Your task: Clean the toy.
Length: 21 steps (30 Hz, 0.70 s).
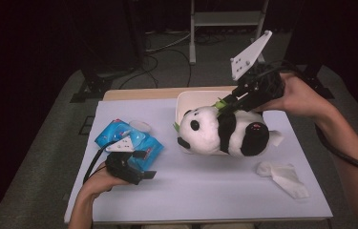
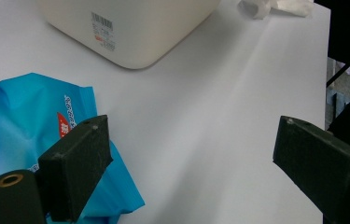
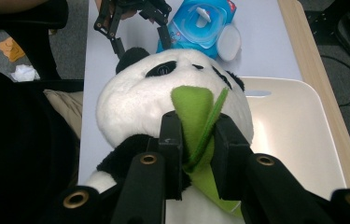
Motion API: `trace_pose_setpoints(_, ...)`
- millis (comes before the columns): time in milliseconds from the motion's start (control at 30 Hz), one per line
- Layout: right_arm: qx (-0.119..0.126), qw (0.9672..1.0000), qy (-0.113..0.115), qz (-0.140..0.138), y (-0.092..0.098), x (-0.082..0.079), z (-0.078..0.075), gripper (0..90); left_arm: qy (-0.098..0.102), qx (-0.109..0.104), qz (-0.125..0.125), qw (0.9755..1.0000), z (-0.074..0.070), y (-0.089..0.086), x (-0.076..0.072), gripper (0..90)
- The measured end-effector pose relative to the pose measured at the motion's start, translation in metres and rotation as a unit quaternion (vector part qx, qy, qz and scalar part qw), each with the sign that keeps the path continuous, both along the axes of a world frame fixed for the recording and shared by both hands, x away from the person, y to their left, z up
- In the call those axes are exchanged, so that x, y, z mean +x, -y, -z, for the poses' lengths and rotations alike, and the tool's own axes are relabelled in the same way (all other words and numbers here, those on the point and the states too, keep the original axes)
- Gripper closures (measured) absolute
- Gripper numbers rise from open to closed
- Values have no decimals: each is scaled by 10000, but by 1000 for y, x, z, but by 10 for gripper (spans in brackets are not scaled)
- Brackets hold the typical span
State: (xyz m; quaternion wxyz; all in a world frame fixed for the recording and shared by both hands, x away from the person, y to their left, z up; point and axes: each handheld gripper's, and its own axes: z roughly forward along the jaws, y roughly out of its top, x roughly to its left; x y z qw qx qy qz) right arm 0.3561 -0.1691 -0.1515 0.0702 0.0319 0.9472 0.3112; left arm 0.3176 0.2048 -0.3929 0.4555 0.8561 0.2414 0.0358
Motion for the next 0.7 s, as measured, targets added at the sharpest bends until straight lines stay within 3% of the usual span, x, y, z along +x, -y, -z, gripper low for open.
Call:
trace_pose_setpoints(500,21,10000,0,80,3,21,-17,750,-23,-36,7,10000,0,2,1,107)
trace_pose_setpoints(700,9,9999,-44,144,5,37,-20,750,-40,-60,-20,10000,0,0,1,107)
